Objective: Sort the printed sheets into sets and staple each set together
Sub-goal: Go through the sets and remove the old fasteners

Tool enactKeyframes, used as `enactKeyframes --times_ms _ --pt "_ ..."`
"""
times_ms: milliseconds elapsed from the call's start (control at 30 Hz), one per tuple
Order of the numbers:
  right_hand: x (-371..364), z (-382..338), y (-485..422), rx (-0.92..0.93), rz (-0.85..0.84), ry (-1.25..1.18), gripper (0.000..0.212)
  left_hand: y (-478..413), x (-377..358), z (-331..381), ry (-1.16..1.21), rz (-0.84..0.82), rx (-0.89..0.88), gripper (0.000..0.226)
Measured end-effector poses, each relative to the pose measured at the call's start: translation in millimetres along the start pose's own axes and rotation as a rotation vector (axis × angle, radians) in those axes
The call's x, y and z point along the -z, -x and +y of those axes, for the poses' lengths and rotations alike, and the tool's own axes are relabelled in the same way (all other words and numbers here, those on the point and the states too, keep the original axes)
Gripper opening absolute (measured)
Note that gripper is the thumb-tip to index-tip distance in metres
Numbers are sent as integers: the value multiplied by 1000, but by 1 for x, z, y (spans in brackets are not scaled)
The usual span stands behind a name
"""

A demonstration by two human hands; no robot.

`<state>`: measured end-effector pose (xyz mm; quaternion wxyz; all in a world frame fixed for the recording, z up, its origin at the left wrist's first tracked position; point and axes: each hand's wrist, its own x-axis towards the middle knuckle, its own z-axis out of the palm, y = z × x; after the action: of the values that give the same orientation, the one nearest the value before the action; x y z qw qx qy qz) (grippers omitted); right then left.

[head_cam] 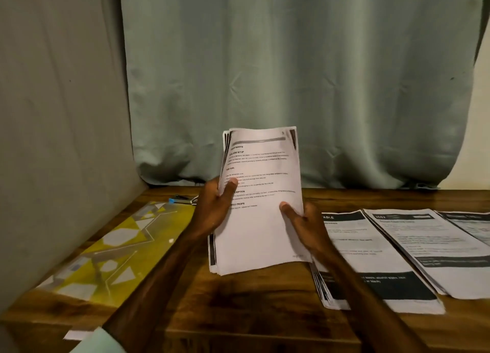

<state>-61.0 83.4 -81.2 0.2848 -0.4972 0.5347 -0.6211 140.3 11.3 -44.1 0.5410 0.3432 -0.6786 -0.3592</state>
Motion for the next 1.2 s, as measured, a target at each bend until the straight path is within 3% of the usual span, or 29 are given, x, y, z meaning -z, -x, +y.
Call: enactKeyframes --times_ms 100,200,300,400,600,833,1200 --pt "22 -26 -18 -134 -143 -66 3 -17 1 1 27 -48 65 10" --pt "46 -24 -39 -188 -234 -78 27 -24 -9 -11 253 -119 254 15" --pt "59 -1 -42 -255 -218 -30 31 -16 -22 -33 145 -228 363 21" --pt "68 30 -35 -325 -166 -24 36 -8 -31 -62 37 -340 358 22" --pt "76 56 -39 -344 -46 -115 34 -10 -40 -88 139 -161 319 25" --pt "76 66 -38 -315 -32 -136 28 -12 -31 -85 176 -147 165 22" --pt "73 64 -31 -305 -81 -241 29 -6 -32 -77 294 -102 167 18"
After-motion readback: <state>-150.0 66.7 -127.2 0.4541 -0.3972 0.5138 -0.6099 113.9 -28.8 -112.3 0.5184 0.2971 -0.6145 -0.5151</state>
